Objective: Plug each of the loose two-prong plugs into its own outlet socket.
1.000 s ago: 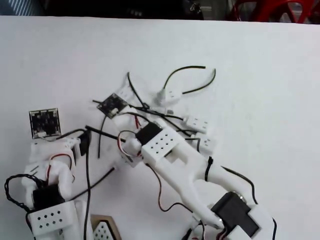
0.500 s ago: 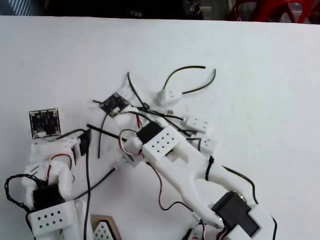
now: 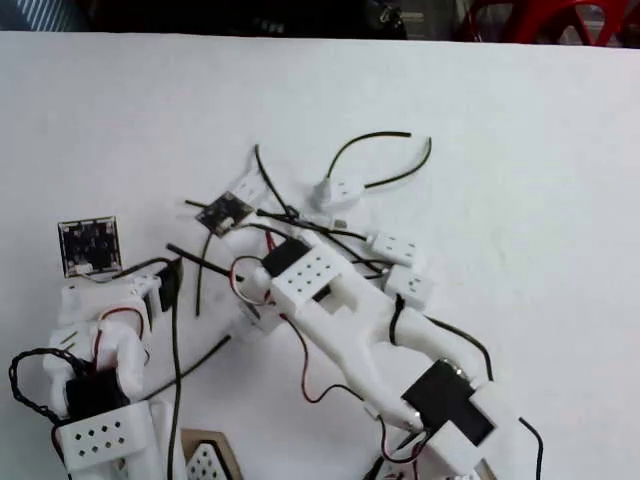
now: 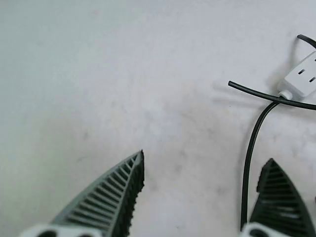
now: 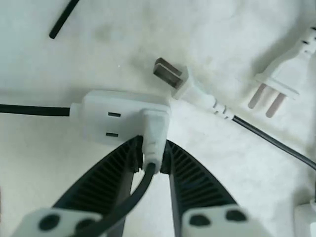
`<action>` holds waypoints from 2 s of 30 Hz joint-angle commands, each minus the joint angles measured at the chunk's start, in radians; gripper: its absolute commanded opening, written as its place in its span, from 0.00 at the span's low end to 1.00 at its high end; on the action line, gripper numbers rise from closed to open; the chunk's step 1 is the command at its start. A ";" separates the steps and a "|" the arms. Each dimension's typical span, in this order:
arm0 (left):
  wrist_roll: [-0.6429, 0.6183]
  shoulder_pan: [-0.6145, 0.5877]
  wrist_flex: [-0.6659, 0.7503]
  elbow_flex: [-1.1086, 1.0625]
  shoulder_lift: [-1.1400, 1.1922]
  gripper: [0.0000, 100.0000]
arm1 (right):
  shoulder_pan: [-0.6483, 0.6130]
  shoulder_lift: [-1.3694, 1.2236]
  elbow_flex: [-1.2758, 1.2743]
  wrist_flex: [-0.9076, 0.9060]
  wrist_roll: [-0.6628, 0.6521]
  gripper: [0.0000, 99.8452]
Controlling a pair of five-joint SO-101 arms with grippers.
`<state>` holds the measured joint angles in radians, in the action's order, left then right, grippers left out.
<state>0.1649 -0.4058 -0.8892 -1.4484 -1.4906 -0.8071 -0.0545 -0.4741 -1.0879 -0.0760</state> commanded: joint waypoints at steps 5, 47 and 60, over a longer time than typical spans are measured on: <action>0.008 -0.010 0.025 0.006 -0.013 0.35 | -0.013 -0.050 0.003 0.008 0.003 0.02; 0.006 -0.074 0.026 0.008 -0.013 0.35 | 0.771 0.116 -0.029 0.607 0.454 0.02; 0.006 -0.074 0.026 0.006 -0.013 0.35 | 0.736 -0.058 0.124 0.426 0.459 0.16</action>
<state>0.1649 -0.4764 -0.8892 -1.4484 -1.4906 -0.0476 -0.1220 -0.4005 -0.6276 0.3751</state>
